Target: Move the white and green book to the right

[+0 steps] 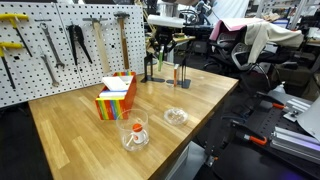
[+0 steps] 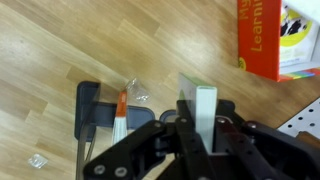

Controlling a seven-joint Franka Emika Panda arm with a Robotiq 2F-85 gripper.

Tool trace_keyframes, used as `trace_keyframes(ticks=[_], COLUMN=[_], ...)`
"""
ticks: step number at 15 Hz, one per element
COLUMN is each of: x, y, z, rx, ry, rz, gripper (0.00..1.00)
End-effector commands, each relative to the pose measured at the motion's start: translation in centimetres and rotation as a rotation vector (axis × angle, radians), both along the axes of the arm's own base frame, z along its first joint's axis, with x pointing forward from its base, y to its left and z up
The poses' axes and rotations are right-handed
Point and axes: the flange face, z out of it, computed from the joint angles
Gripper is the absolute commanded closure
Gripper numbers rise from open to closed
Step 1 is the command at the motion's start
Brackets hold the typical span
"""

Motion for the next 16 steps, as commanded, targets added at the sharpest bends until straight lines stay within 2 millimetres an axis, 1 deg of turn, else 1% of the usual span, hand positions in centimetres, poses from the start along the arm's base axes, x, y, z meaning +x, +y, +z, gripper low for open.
trace_keyframes(ticks=[1, 6, 9, 11, 13, 16], x=[2.4, 5.8, 7.4, 8.4, 9.1, 9.7], y=[-0.7, 0.3, 0.5, 0.3, 0.2, -0.2], z=[-0.7, -4.9, -7.0, -7.9, -8.2, -8.5], rx=[-0.051, -0.063, -0.069, -0.07, -0.069, -0.059], ry=[0.108, 0.21, 0.238, 0.235, 0.233, 0.217], rz=[0.009, 0.0, -0.024, -0.039, -0.05, -0.073], gripper=[0.96, 0.96, 0.96, 0.96, 0.96, 0.96])
